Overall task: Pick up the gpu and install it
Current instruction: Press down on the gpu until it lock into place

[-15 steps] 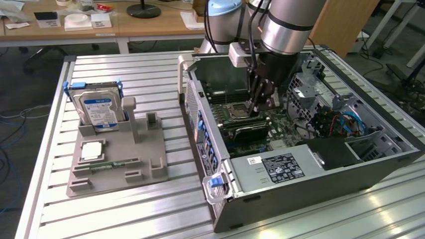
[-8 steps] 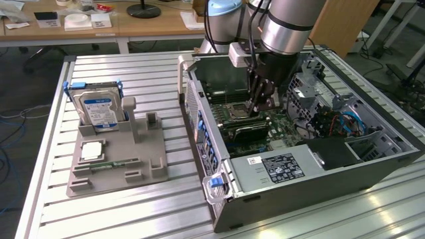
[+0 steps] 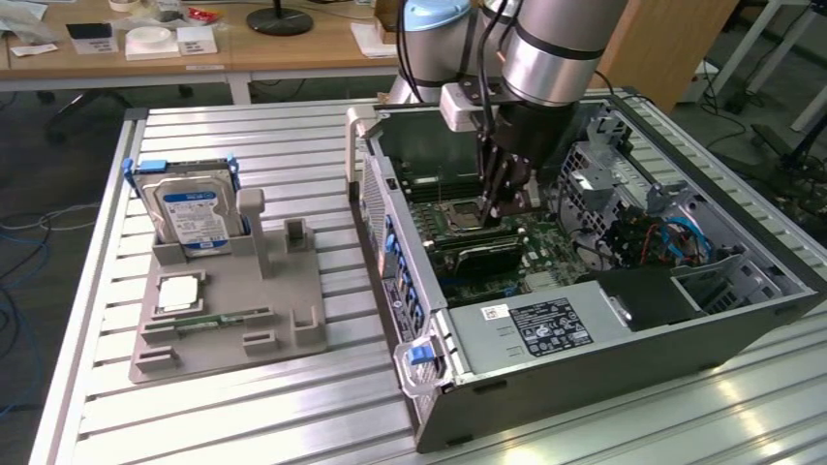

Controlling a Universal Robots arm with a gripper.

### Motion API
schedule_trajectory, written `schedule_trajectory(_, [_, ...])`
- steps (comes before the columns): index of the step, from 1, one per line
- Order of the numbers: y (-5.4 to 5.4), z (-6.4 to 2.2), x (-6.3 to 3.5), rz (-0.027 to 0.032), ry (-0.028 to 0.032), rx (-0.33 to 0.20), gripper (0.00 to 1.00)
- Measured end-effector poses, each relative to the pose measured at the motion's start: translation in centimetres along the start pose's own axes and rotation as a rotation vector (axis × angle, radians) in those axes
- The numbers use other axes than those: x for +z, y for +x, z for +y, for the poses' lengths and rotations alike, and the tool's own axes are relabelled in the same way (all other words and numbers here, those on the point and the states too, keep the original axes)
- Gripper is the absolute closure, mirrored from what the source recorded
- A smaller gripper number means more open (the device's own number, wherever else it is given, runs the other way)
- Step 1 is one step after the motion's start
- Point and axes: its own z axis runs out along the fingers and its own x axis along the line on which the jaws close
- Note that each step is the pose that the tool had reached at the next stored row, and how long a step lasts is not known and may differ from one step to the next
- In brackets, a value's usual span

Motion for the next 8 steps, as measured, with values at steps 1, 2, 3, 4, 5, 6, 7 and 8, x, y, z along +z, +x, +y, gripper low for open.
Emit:
schedule_trajectory(1, [0.00,0.00,0.00,0.0000,0.0010,-0.001,0.89])
schedule_trajectory(2, [-0.01,-0.01,0.00,-0.0001,0.0013,-0.002,0.89])
schedule_trajectory(3, [-0.01,-0.01,0.00,-0.0001,0.0014,-0.002,0.89])
schedule_trajectory(4, [-0.01,0.00,0.01,-0.0002,0.0014,-0.002,0.89])
schedule_trajectory(5, [-0.01,0.00,0.01,-0.0002,0.0015,-0.002,0.89])
schedule_trajectory(6, [-0.01,0.00,0.01,-0.0001,0.0015,-0.002,0.89])
schedule_trajectory(7, [-0.01,0.00,0.01,-0.0001,0.0015,-0.002,0.89])
schedule_trajectory(8, [-0.01,0.00,0.01,-0.0001,0.0015,-0.002,0.89])
